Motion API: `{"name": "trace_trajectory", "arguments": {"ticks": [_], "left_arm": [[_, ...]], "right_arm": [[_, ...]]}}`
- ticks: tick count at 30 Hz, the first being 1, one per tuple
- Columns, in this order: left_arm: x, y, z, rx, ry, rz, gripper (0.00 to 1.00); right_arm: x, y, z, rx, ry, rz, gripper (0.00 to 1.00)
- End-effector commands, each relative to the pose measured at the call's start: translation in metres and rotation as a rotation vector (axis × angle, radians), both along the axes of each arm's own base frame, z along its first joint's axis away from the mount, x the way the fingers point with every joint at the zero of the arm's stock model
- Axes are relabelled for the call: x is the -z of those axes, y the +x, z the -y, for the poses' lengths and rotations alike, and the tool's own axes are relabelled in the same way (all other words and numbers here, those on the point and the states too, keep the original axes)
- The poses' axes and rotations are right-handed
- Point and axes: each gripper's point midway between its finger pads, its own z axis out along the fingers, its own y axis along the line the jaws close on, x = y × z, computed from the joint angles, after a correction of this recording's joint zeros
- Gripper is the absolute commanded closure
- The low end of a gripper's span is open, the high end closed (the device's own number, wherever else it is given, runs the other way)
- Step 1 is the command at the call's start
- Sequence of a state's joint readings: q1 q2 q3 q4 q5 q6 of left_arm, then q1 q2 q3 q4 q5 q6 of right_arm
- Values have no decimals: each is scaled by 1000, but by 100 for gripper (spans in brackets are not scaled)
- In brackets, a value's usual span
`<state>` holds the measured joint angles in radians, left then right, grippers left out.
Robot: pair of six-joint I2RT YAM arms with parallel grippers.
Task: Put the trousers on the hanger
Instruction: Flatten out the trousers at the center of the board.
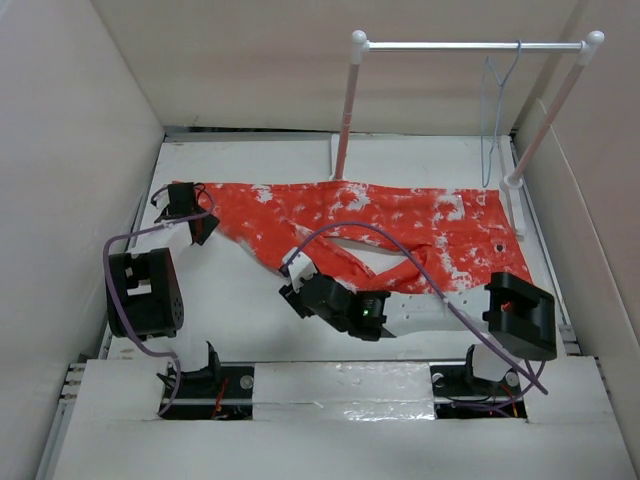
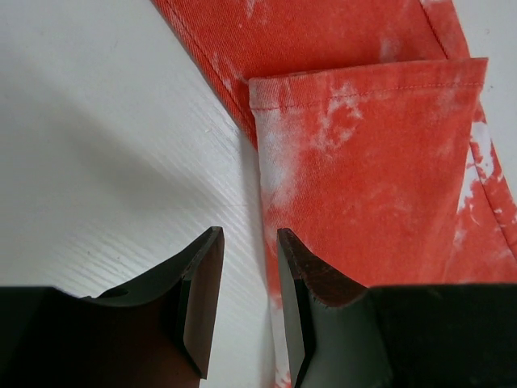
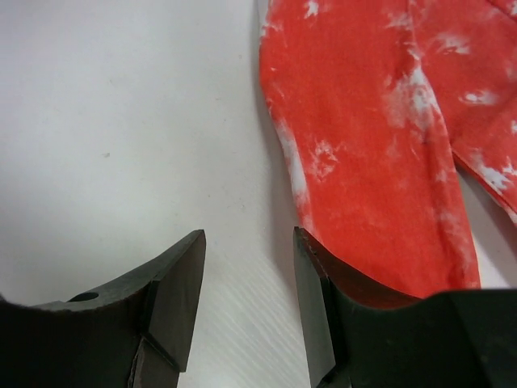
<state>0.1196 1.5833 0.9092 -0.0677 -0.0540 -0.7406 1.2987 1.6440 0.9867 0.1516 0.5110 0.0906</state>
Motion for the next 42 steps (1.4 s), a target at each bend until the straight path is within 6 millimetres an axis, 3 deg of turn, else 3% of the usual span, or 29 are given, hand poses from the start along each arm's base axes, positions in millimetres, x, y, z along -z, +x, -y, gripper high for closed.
{"name": "trace_trajectory", "arguments": {"ticks": [1,5,10,14,16,18,21,25,27,30,32,33,34,36,37,42], "left_arm": [[-17,22,-9,-32,28,62,70],[-3,26,-9,-39,20,39,70],[14,36,4,-17,-39,50,70],[25,41,8,-11,-45,35,71],[28,43,10,-8,-58,43,78],[27,43,10,-10,-59,48,96],[16,43,7,-21,-41,74,100],[-22,39,3,-28,-12,133,100],[-50,40,-4,-26,38,172,100],[-107,27,-12,-20,114,229,100],[-152,8,-22,-23,179,283,100],[-167,0,-23,-21,199,311,100],[-199,-18,-22,-16,224,385,100],[-222,-39,-19,-9,239,460,100],[-253,-60,-15,-12,248,559,100],[-304,-126,-6,-10,283,711,100]], "right_arm": [[-24,1,10,63,113,18,47],[-34,-5,22,63,135,20,47],[-44,-14,29,53,170,20,47],[-41,-19,34,55,173,13,48],[-36,-22,35,57,165,7,48],[-29,-21,39,70,146,5,48],[-20,-20,46,102,128,-2,48],[-13,-21,56,130,128,-23,48],[-13,-22,65,147,122,-28,47],[-15,-25,78,162,118,-43,46],[-14,-31,84,149,117,-71,43],[-24,-33,87,142,153,-75,41],[-26,-36,90,135,169,-86,39],[-38,-42,98,125,213,-90,34],[-42,-43,99,120,229,-90,33],[-51,-56,109,61,222,-112,23]]}}
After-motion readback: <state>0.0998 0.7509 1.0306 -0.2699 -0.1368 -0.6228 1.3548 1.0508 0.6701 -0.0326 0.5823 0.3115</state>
